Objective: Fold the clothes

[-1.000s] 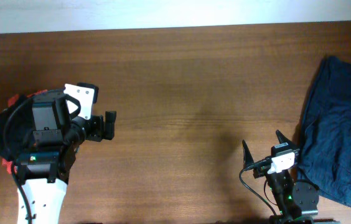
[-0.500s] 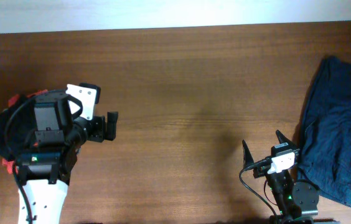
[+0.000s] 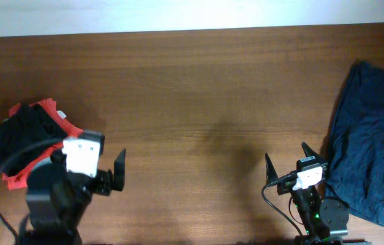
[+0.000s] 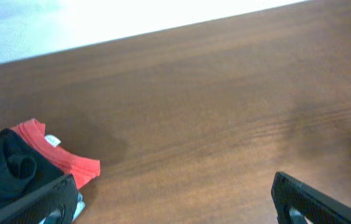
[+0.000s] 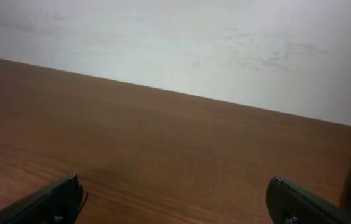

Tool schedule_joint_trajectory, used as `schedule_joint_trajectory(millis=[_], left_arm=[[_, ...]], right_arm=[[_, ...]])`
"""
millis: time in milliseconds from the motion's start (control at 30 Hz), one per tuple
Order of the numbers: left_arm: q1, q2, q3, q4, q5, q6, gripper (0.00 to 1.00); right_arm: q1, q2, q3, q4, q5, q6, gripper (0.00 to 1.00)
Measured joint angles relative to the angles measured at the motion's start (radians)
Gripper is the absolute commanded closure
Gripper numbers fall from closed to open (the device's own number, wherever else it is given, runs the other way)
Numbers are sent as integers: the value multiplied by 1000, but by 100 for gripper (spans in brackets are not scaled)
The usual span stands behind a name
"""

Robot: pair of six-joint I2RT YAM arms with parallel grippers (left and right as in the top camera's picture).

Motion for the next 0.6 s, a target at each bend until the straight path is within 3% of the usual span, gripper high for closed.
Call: schedule_joint_trajectory(millis=[133, 333, 600], left_arm=[[0, -149, -195, 121, -5, 0, 1], [0, -317, -509, 473, -1, 0, 1], [0, -451, -755, 883, -2, 0, 1]], right_arm=[[0, 0, 0, 0, 0, 0, 1], [0, 0, 0, 0, 0, 0, 1], [0, 0, 0, 0, 0, 0, 1]])
